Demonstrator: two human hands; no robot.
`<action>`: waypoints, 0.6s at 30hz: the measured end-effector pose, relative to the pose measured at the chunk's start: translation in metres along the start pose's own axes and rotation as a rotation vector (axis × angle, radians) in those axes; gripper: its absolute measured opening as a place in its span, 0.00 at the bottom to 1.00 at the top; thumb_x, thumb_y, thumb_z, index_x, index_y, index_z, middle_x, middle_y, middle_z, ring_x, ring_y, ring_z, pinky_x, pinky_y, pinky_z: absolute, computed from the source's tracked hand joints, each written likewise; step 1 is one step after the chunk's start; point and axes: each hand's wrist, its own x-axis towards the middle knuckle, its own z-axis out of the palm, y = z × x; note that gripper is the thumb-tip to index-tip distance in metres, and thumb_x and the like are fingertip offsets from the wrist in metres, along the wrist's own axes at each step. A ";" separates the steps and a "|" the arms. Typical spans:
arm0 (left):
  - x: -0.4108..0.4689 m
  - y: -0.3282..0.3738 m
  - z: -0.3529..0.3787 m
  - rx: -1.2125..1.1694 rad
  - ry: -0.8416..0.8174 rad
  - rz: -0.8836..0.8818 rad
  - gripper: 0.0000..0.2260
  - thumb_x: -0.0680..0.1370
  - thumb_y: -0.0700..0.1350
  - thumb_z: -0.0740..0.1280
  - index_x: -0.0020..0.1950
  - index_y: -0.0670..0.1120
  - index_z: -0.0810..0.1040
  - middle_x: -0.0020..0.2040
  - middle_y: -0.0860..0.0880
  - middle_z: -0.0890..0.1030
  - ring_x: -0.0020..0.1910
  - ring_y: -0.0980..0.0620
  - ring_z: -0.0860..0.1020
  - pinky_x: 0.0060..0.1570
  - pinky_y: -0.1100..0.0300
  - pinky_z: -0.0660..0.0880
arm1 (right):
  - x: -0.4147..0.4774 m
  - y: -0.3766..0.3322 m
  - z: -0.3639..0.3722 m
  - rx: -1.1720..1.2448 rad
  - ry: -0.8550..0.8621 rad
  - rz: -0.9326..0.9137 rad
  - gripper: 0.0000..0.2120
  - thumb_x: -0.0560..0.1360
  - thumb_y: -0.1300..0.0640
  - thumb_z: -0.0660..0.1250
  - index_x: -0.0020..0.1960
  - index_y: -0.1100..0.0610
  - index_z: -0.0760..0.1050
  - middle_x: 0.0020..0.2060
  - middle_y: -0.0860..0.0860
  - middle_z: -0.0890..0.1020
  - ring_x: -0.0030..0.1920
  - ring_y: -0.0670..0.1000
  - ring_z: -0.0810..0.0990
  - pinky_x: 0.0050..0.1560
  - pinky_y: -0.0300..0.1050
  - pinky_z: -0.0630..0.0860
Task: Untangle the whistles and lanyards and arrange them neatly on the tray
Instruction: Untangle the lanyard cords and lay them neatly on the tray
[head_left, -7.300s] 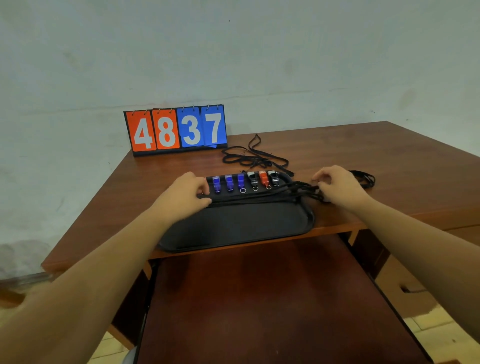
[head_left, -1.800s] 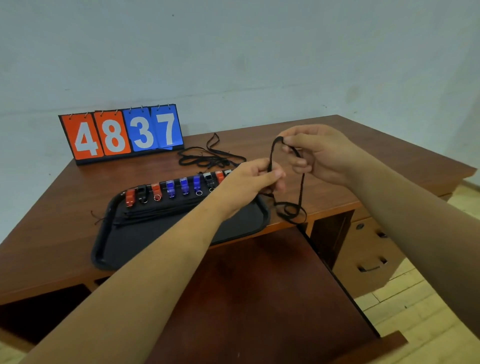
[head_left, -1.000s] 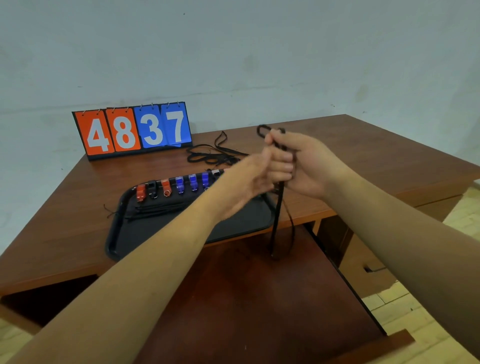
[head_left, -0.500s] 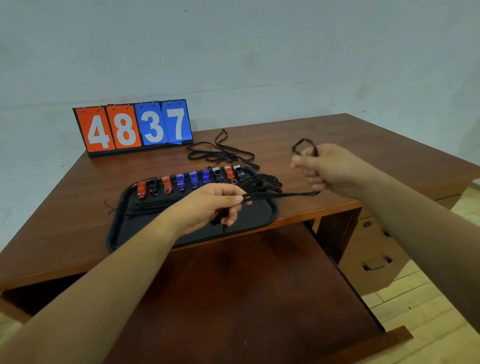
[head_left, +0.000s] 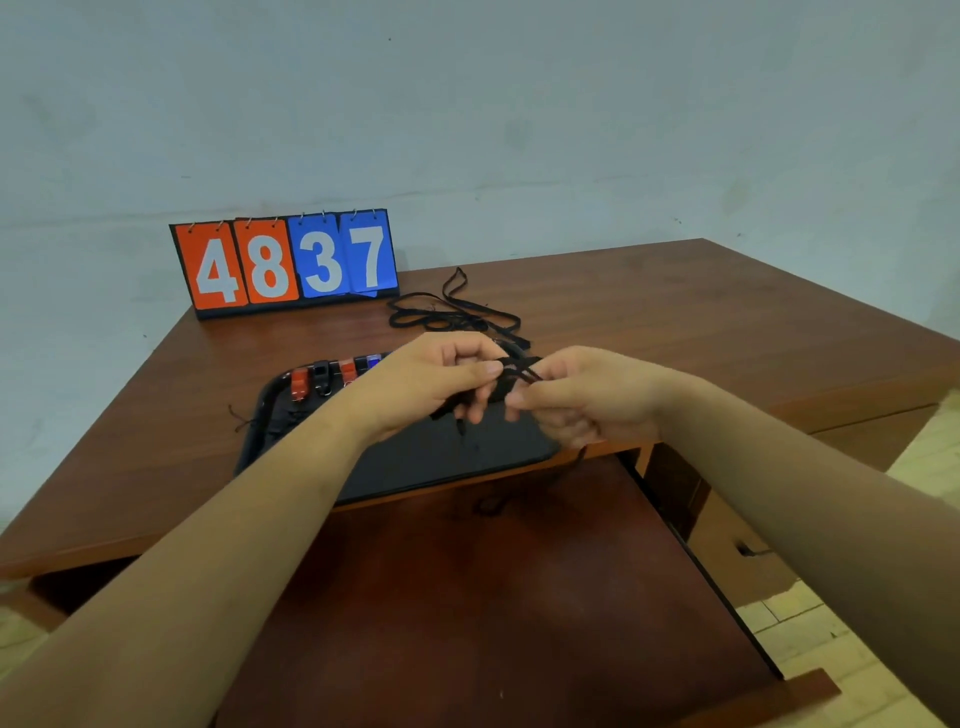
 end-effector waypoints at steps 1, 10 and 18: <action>-0.003 -0.003 -0.004 0.024 0.019 -0.019 0.07 0.82 0.41 0.62 0.52 0.42 0.79 0.34 0.49 0.77 0.34 0.52 0.77 0.37 0.60 0.73 | -0.002 -0.001 -0.002 0.001 0.009 -0.012 0.08 0.81 0.55 0.64 0.50 0.61 0.75 0.27 0.50 0.64 0.26 0.49 0.58 0.30 0.46 0.54; -0.030 -0.027 -0.032 0.184 0.035 -0.124 0.09 0.83 0.43 0.61 0.47 0.49 0.80 0.32 0.54 0.78 0.29 0.56 0.72 0.39 0.62 0.73 | 0.001 0.007 -0.016 -0.085 0.240 -0.022 0.13 0.82 0.54 0.64 0.40 0.55 0.79 0.27 0.49 0.66 0.26 0.47 0.60 0.28 0.41 0.57; -0.040 -0.035 -0.046 0.320 0.133 -0.155 0.07 0.81 0.48 0.63 0.51 0.54 0.82 0.37 0.54 0.82 0.32 0.56 0.73 0.36 0.65 0.71 | -0.004 0.010 -0.014 -0.307 0.143 0.063 0.14 0.80 0.49 0.65 0.44 0.60 0.78 0.28 0.49 0.70 0.26 0.47 0.64 0.29 0.40 0.64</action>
